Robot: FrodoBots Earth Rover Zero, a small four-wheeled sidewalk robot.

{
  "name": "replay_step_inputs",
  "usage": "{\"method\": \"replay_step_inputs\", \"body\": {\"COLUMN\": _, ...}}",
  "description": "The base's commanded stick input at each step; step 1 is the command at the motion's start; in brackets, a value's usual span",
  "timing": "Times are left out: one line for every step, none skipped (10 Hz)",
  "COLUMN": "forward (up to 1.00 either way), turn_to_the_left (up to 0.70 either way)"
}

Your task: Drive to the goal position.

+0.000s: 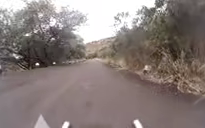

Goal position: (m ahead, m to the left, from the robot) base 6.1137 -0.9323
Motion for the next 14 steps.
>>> {"method": "replay_step_inputs", "body": {"forward": 0.50, "turn_to_the_left": 0.00}}
{"method": "replay_step_inputs", "body": {"forward": 0.50, "turn_to_the_left": 0.00}}
{"method": "replay_step_inputs", "body": {"forward": 0.50, "turn_to_the_left": 0.00}}
{"method": "replay_step_inputs", "body": {"forward": 0.50, "turn_to_the_left": 0.00}}
{"method": "replay_step_inputs", "body": {"forward": 0.50, "turn_to_the_left": 0.00}}
{"method": "replay_step_inputs", "body": {"forward": 0.50, "turn_to_the_left": 0.00}}
{"method": "replay_step_inputs", "body": {"forward": 0.50, "turn_to_the_left": 0.00}}
{"method": "replay_step_inputs", "body": {"forward": 0.50, "turn_to_the_left": 0.00}}
{"method": "replay_step_inputs", "body": {"forward": 0.50, "turn_to_the_left": 0.00}}
{"method": "replay_step_inputs", "body": {"forward": 0.50, "turn_to_the_left": 0.00}}
{"method": "replay_step_inputs", "body": {"forward": 0.50, "turn_to_the_left": 0.00}}
{"method": "replay_step_inputs", "body": {"forward": 0.50, "turn_to_the_left": -0.05}}
{"method": "replay_step_inputs", "body": {"forward": 0.50, "turn_to_the_left": -0.50}}
{"method": "replay_step_inputs", "body": {"forward": 0.50, "turn_to_the_left": -0.50}}
